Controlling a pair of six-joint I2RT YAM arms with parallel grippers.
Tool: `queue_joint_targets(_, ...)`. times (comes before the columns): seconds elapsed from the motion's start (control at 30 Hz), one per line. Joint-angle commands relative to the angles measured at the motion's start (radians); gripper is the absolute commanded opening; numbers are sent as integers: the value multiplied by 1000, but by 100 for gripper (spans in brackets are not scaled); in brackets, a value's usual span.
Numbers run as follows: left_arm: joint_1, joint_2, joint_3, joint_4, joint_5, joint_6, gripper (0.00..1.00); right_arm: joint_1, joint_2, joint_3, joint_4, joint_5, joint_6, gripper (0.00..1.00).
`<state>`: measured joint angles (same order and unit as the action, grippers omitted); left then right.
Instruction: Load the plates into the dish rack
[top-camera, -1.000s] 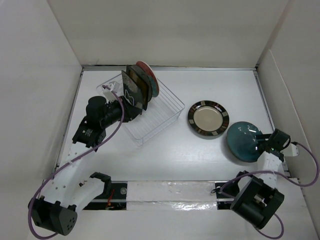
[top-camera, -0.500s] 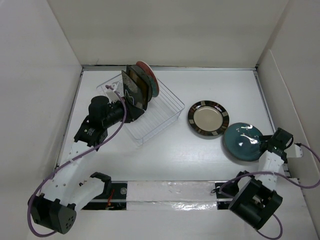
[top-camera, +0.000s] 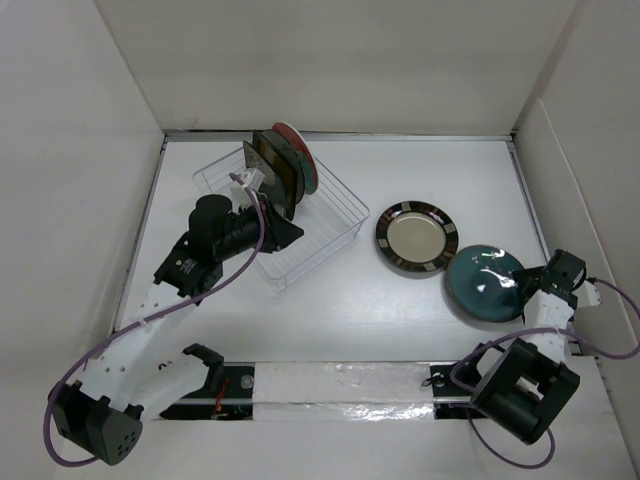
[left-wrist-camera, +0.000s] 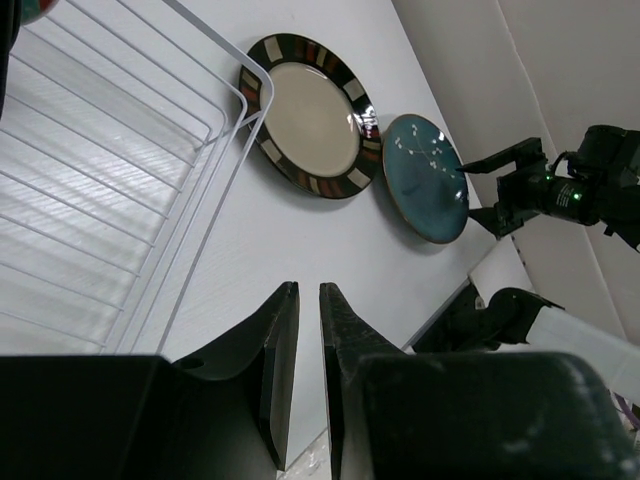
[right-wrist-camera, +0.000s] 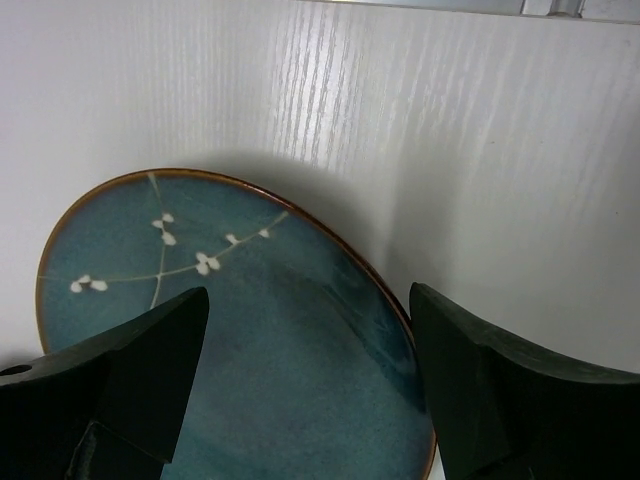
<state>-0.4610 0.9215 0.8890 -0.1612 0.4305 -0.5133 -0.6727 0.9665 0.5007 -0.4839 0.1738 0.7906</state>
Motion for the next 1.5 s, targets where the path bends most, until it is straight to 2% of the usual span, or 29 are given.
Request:
queue_joint_targets(0.0,-2,-27,38,23,-22,10,12,5,52,-1,56,-80,-33,87)
queue_joint_targets(0.4,-2,-61,22,15,-72,21,12,45,245,-88,218,-189,44,82)
queue_joint_targets(0.6,-2,-58,14,18,-75,21,12,64,29,-105,159,-65,142,54)
queue_joint_targets(0.73,-2,-67,13,14,-84,22,12,64,-54,-79,143,-25,156,28)
queue_joint_targets(0.8,-2,-70,5,12,-91,24,12,64,-81,-71,157,-14,156,19)
queue_joint_targets(0.83,-2,-75,4,11,-98,25,12,64,-103,-70,162,-11,142,7)
queue_joint_targets(0.87,-2,-75,2,11,-101,27,12,64,-115,-68,171,-11,134,1)
queue_joint_targets(1.1,-2,-111,2,-9,-186,45,12,73,-326,-62,272,-86,69,0)
queue_joint_targets(1.27,-2,-144,10,-28,-280,61,12,139,-359,91,266,-89,15,0)
queue_joint_targets(1.47,45,-139,21,-24,-285,70,13,271,-347,286,298,-143,-34,0)
